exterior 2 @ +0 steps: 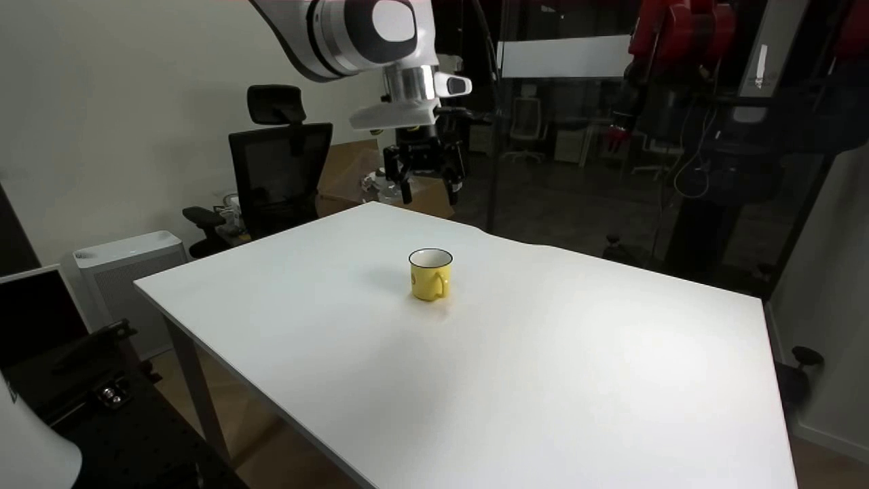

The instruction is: Slide the mug slightly to the left

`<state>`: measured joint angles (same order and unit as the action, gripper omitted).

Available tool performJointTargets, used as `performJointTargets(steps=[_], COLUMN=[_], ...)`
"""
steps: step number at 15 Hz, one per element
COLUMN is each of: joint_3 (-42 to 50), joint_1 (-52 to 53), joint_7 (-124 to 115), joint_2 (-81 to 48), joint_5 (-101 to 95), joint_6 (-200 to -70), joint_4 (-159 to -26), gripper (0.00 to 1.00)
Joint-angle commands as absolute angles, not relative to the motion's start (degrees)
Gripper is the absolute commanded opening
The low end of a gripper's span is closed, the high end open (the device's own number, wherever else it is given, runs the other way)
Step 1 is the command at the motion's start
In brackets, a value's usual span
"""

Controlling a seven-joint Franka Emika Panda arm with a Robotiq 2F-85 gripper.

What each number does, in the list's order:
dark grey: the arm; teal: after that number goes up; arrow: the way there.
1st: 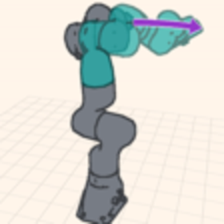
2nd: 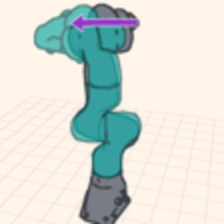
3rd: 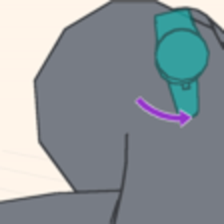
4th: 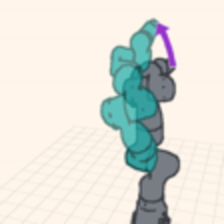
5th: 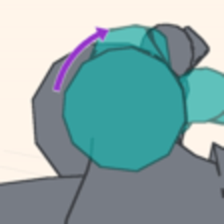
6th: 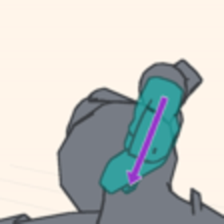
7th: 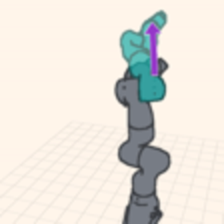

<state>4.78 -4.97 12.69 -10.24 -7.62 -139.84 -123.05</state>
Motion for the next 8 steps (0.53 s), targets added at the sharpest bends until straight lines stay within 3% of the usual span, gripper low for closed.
performJointTargets(steps=[1,8], joint_3=[4.3,2.6], joint_1=[-5.0,-2.6], joint_7=[12.7,12.5], joint_2=[-12.1,-21.6], joint_5=[-7.6,-11.3], joint_6=[-139.5,-139.1], joint_4=[-121.4,-113.0], gripper=[1.0,1.0])
